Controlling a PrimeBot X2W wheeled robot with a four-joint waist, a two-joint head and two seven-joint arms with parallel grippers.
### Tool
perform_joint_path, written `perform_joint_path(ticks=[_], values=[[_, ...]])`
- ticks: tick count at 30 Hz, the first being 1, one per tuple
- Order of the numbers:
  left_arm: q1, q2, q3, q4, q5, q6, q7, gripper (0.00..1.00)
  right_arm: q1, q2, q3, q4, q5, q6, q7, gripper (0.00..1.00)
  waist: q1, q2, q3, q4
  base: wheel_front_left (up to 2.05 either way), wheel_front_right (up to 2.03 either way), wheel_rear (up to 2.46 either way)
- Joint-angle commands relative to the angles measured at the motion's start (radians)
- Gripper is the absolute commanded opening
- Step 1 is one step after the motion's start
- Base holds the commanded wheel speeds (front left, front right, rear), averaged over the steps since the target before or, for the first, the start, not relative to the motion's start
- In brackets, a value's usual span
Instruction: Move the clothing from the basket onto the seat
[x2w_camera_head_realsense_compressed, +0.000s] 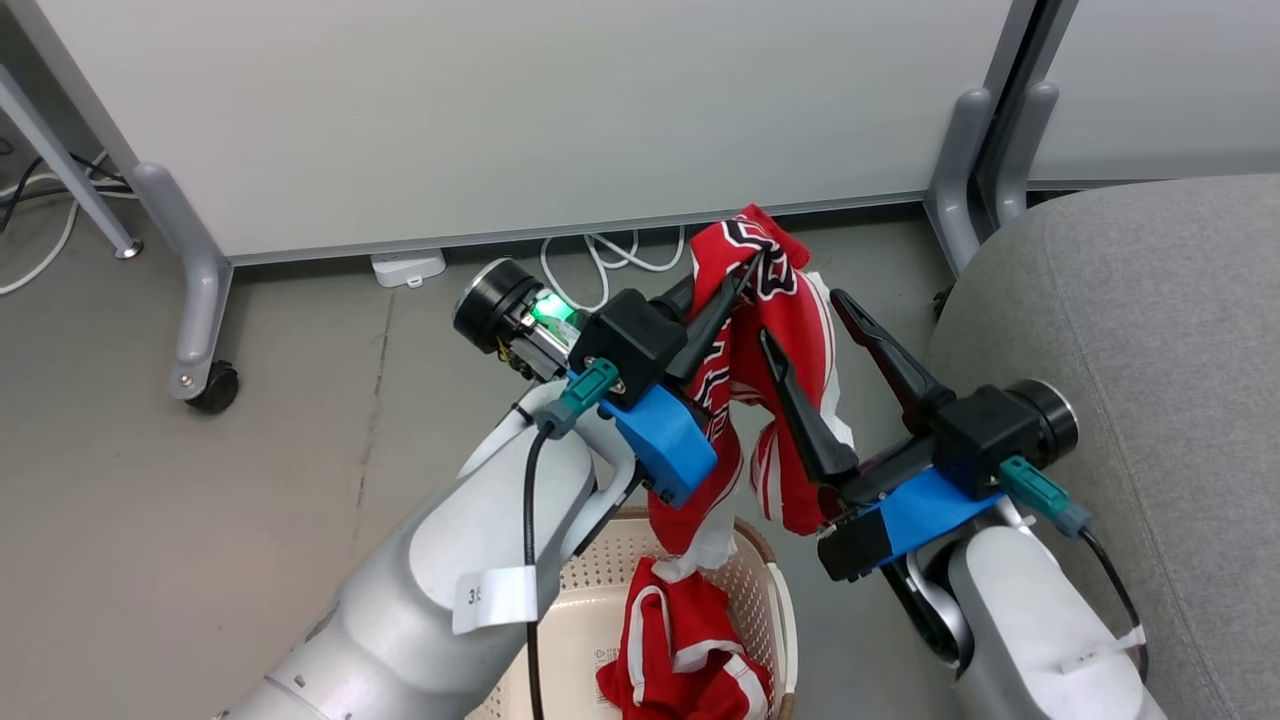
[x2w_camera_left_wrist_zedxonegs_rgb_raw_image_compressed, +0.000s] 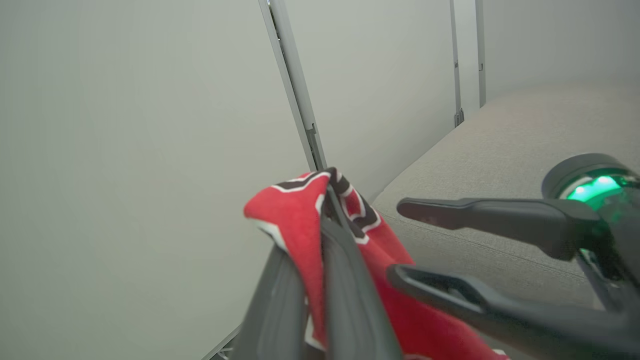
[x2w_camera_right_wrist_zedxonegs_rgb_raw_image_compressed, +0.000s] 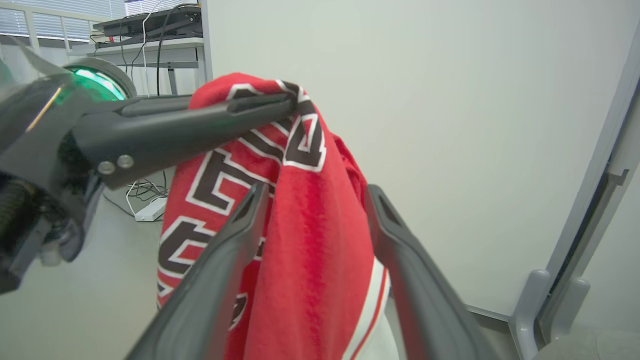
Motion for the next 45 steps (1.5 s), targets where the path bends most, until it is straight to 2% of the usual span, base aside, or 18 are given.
perform_joint_path(ticks=[1,13,14,15,16,38,39,40,45], values=[[-0.013,0.0,-0.004,-0.007,0.005,0.0,-0.005,0.0,-0.02,-0.003,-0.002,0.02,-0.012,0.0,-0.003,1.0,0.0,-0.0001,0.003,0.003,0.0,0.0,0.0],[-0.018,-0.012,-0.036,-0.017,0.005,-0.008,-0.005,0.0,-0.115,0.001,0.002,0.239,-0.06,0.0,-0.003,1.0,0.0,-0.0001,0.018,0.014,0.0,0.0,0.0],[-0.019,-0.013,-0.038,-0.017,0.004,-0.009,-0.005,0.0,-0.118,0.003,0.005,0.254,-0.056,0.0,-0.003,0.65,0.0,-0.0001,0.018,0.014,0.0,0.0,0.0],[-0.018,-0.013,-0.039,-0.017,0.002,-0.009,-0.005,0.0,-0.124,0.004,0.006,0.261,-0.052,0.0,-0.004,0.25,0.0,-0.0001,0.017,0.014,0.0,0.0,0.0],[-0.018,-0.014,-0.041,-0.017,0.001,-0.009,-0.005,0.0,-0.127,0.005,0.008,0.267,-0.05,0.0,-0.003,0.0,0.0,-0.0001,0.016,0.015,0.0,0.0,0.0],[-0.015,-0.017,-0.048,-0.008,-0.001,-0.009,-0.005,0.0,-0.104,0.005,0.003,0.265,-0.038,0.0,-0.003,0.0,0.0,-0.0001,0.007,0.011,0.0,0.0,0.0],[-0.013,-0.017,-0.046,-0.006,-0.002,-0.007,-0.005,0.33,-0.103,0.005,0.0,0.264,-0.037,0.0,-0.003,0.0,0.0,-0.0001,0.007,0.011,0.0,0.0,0.0],[-0.011,-0.017,-0.043,-0.004,-0.006,-0.005,-0.005,1.0,-0.103,0.005,-0.003,0.263,-0.036,0.0,-0.003,0.0,0.0,-0.0001,0.008,0.01,0.0,0.0,0.0],[-0.013,-0.017,-0.047,0.001,-0.006,-0.002,-0.005,1.0,-0.1,0.008,-0.026,0.248,-0.029,0.0,-0.003,0.0,0.0,-0.0001,0.013,0.009,0.0,0.0,0.0]])
